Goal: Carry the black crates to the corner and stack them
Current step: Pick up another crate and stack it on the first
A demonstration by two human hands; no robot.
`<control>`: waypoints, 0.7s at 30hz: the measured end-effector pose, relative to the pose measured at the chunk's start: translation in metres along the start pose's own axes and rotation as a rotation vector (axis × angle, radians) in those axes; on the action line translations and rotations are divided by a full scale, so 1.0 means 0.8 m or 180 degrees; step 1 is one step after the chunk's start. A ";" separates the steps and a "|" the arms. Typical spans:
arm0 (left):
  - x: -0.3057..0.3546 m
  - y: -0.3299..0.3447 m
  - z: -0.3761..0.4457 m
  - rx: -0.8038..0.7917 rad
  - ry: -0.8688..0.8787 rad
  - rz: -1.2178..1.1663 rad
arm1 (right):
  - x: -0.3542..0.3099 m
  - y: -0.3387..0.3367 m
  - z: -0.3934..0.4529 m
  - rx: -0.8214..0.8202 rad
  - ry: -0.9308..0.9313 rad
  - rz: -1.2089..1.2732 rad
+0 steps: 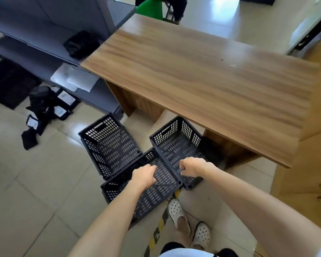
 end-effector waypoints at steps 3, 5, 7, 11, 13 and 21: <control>-0.015 -0.039 0.020 0.0188 0.0001 -0.0253 | -0.006 -0.049 0.027 0.0133 -0.0026 -0.0129; -0.023 -0.060 0.029 0.0365 -0.0004 -0.0454 | -0.008 -0.077 0.040 0.0194 -0.0033 -0.0236; -0.029 -0.067 0.031 0.0430 -0.0027 -0.0576 | -0.014 -0.097 0.048 0.0199 -0.0038 -0.0315; -0.049 -0.050 0.037 0.0242 -0.0397 -0.0715 | -0.024 -0.121 0.066 0.0090 -0.0092 -0.0458; -0.059 -0.037 0.036 0.0151 -0.0596 -0.0800 | -0.026 -0.130 0.076 0.0015 -0.0150 -0.0583; -0.070 0.024 0.000 0.0268 -0.1493 -0.1532 | -0.050 -0.126 0.122 -0.0338 -0.0755 -0.1262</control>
Point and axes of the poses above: each hand's wrist, its own z-axis towards the middle knuckle, its own y-axis out of the palm, x = y × z, the point moved 4 cm from there along z, towards the middle knuckle, and after that the axes turned 1 degree about -z, right-handed, at the moved point
